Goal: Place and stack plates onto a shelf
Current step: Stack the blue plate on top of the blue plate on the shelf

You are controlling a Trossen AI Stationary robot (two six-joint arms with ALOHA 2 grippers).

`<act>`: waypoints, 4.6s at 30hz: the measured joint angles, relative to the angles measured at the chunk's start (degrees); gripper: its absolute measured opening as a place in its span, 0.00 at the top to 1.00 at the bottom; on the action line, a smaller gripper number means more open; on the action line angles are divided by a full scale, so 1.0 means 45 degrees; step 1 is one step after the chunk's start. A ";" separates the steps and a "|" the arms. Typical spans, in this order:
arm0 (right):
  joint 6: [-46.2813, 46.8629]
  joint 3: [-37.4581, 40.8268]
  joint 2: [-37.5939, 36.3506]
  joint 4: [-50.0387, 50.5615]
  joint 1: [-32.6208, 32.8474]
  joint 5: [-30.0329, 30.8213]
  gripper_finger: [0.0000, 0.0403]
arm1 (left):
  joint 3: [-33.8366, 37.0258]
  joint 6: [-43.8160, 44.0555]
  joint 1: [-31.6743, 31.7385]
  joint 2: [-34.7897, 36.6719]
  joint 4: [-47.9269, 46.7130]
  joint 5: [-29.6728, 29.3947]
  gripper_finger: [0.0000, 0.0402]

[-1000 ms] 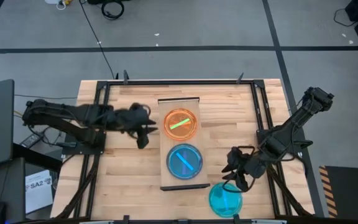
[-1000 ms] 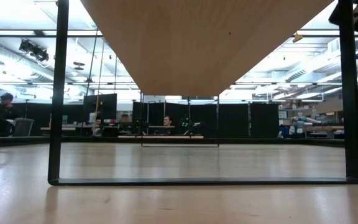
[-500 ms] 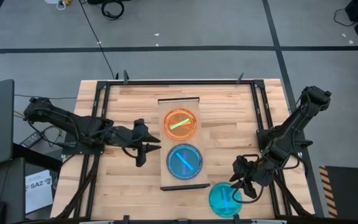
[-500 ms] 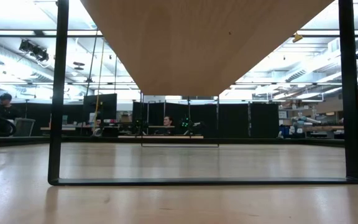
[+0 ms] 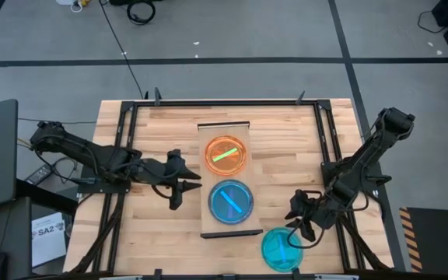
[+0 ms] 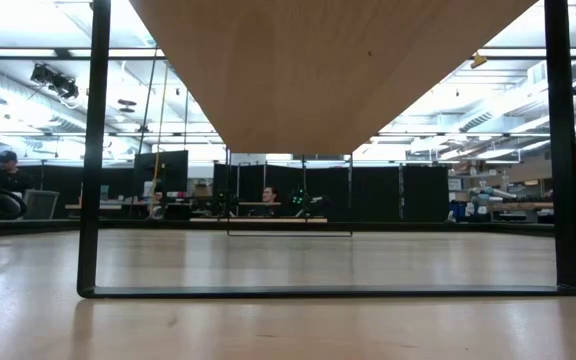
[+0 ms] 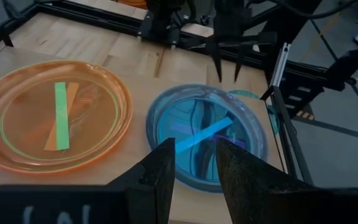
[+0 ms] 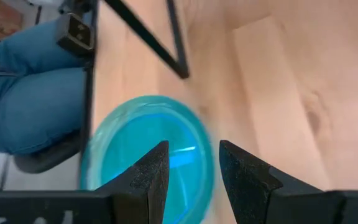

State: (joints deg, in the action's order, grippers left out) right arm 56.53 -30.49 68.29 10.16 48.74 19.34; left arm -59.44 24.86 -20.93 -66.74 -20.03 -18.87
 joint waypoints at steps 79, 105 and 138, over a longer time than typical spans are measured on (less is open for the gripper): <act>-0.0909 0.1172 0.5076 -0.6325 -0.0541 -0.0973 0.69 | -0.0005 0.0081 0.0000 -0.0015 0.0012 0.0002 0.69; -0.0922 0.1187 0.5071 -0.6305 -0.0541 -0.1780 0.98 | -0.0005 0.0068 0.0001 -0.0015 0.0010 0.0000 0.69; -0.1244 0.1196 -0.1338 -0.4282 -0.2295 -0.3556 0.98 | -0.0010 -0.0005 0.0005 -0.0015 0.0010 0.0002 0.69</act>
State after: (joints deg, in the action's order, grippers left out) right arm 50.93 -25.10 62.27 -9.11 38.41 3.34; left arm -59.48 24.84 -20.91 -66.81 -19.99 -18.87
